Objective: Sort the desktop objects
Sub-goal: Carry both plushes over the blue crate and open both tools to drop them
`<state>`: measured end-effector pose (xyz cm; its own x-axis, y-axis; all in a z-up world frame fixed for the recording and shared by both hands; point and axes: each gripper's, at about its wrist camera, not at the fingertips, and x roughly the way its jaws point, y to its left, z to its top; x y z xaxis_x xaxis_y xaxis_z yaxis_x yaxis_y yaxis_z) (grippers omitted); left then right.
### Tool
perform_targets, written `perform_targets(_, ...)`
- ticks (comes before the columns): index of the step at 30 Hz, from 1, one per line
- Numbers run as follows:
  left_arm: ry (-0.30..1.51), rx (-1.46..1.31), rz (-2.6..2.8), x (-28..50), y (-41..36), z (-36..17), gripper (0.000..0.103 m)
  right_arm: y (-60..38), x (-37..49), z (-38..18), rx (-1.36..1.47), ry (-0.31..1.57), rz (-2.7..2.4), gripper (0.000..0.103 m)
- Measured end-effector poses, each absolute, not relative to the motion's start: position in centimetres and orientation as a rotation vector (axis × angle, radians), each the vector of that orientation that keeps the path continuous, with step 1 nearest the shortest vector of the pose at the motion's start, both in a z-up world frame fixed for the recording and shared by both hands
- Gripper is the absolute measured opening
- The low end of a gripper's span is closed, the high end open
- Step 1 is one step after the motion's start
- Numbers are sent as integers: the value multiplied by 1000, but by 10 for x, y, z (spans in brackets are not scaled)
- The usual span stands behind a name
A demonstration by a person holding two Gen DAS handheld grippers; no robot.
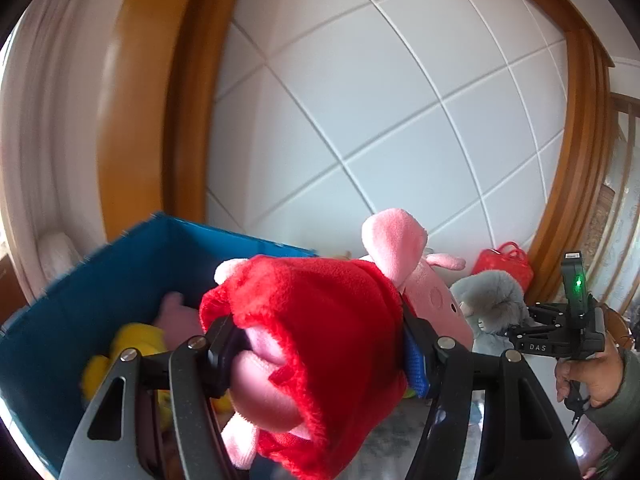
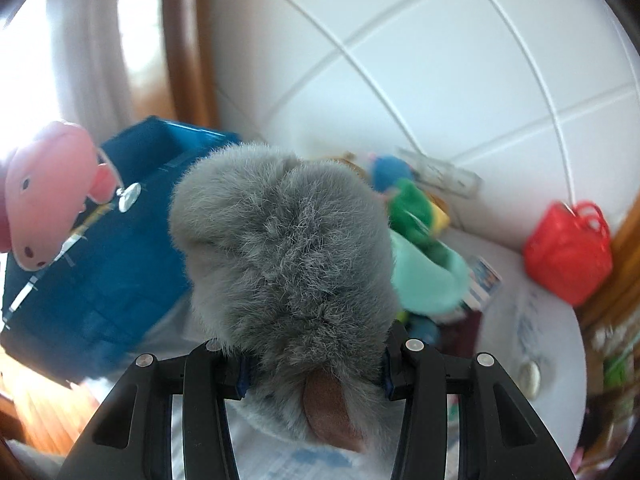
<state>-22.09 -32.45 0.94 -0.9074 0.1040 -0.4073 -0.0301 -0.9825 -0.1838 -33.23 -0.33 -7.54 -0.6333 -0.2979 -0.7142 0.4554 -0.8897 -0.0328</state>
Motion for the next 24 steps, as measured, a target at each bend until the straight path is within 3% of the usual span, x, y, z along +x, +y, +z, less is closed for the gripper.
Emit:
perform_targets(14,-274,-604,3144,-176,-491,26,63,-228,-324,-33,877,372,-2343,44)
perform_targets(24,-303,-623,3175,-163,-536,20,64,-315,-353,-26,877,398,-2288,44)
